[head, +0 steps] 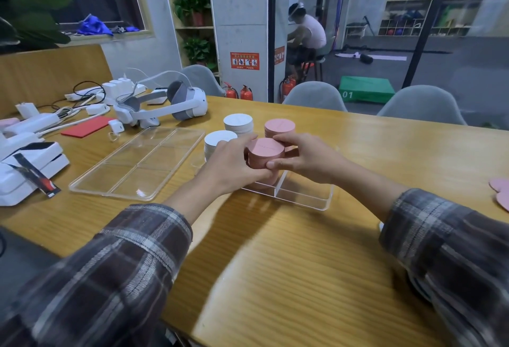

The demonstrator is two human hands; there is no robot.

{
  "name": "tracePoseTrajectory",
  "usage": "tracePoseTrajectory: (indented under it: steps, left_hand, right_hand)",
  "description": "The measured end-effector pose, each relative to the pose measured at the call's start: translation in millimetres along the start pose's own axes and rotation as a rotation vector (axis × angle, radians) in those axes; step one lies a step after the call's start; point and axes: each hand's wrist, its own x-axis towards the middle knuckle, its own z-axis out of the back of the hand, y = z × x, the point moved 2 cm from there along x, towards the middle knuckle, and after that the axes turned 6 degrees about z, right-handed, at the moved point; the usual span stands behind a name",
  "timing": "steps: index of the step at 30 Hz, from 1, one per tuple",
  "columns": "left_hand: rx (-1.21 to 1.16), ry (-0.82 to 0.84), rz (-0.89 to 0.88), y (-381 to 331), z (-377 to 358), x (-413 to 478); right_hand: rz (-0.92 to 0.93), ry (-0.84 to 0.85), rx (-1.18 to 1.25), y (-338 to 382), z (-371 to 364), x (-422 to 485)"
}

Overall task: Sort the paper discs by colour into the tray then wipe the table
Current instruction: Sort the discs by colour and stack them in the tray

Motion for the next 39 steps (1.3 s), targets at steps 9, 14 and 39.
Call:
tracePoseTrajectory:
  steps: [9,14,39]
  left_hand:
    - [-0.001,-0.003,-0.028,1.2,2.0,1.4]
    - [0.003,0.011,-0.023,0.0,3.8,-1.1]
    - [-0.033,0.301,-0.414,-227.1,-138.6,-5.7]
  right_hand:
    - [0.026,0.001,-0.042,2.2,-2.6,0.6]
    - [0.014,0.006,-0.036,2.6,-3.4,0.6]
    - [-0.398,-0.234,-0.235,-112.7,157.2,-246.8]
